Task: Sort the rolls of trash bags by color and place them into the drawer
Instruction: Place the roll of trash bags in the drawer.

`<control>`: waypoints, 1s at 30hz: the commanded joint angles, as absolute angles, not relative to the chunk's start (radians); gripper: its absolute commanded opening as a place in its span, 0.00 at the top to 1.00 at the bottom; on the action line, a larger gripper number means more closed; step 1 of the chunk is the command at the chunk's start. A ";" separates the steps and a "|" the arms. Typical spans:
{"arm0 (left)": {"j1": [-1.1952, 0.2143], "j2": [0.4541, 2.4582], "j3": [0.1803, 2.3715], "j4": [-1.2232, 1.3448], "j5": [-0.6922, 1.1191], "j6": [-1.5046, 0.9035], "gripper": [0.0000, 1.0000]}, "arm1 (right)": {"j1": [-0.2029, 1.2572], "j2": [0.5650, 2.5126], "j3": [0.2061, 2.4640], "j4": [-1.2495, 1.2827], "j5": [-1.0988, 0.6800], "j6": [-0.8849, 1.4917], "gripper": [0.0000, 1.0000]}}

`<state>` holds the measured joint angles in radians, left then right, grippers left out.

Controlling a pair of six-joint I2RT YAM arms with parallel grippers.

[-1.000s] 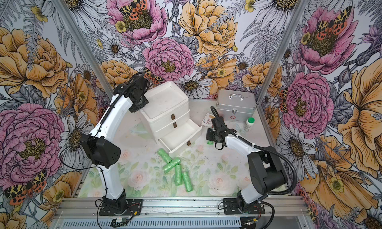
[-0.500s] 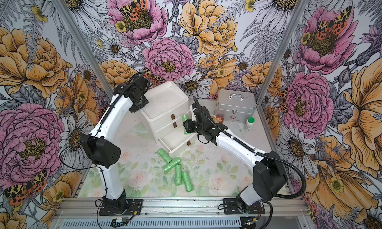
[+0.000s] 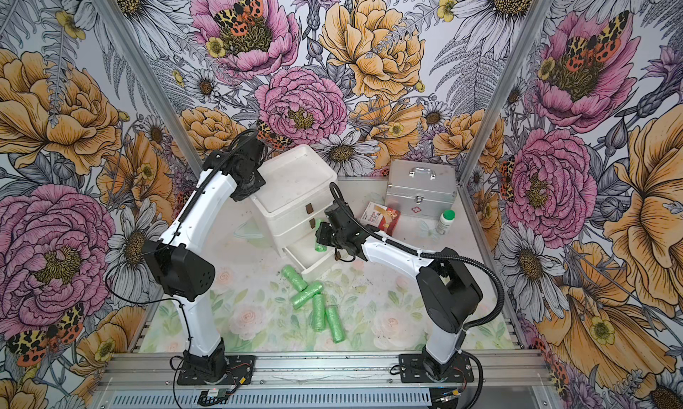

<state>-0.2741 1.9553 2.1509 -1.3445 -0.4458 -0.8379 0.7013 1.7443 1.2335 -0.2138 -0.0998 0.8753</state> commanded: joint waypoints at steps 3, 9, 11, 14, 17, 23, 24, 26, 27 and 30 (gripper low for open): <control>-0.295 2.009 2.089 -1.464 -0.284 -0.874 1.00 | 0.708 1.779 1.243 -0.170 -0.067 0.966 0.73; -0.294 2.011 2.089 -1.463 -0.285 -0.876 1.00 | 0.710 1.794 1.223 -0.170 -0.026 1.026 0.73; -0.293 2.012 2.096 -1.463 -0.284 -0.877 1.00 | 0.716 1.804 1.225 -0.167 -0.016 1.055 0.75; -0.294 2.015 2.102 -1.463 -0.281 -0.877 1.00 | 0.728 1.822 1.225 -0.154 0.011 1.092 0.76; -0.295 2.016 2.097 -1.463 -0.281 -0.879 1.00 | 0.733 1.855 1.243 -0.135 -0.002 1.124 0.76; -0.296 2.008 2.086 -1.464 -0.285 -0.879 1.00 | 0.742 1.918 1.289 -0.133 -0.011 1.193 0.74; -0.296 2.007 2.085 -1.464 -0.286 -0.879 1.00 | 0.742 1.926 1.292 -0.132 -0.005 1.203 0.74; -0.297 2.003 2.083 -1.464 -0.287 -0.880 1.00 | 0.743 1.939 1.308 -0.129 -0.002 1.213 0.73; -0.296 2.003 2.083 -1.464 -0.287 -0.881 1.00 | 0.742 1.945 1.316 -0.127 -0.002 1.218 0.72; -0.296 2.005 2.082 -1.464 -0.285 -0.881 1.00 | 0.742 1.958 1.345 -0.124 -0.007 1.226 0.65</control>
<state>-0.2741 1.9533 2.1464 -1.3407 -0.4465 -0.8379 0.7364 1.9408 1.2995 -0.1509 -0.0219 1.2030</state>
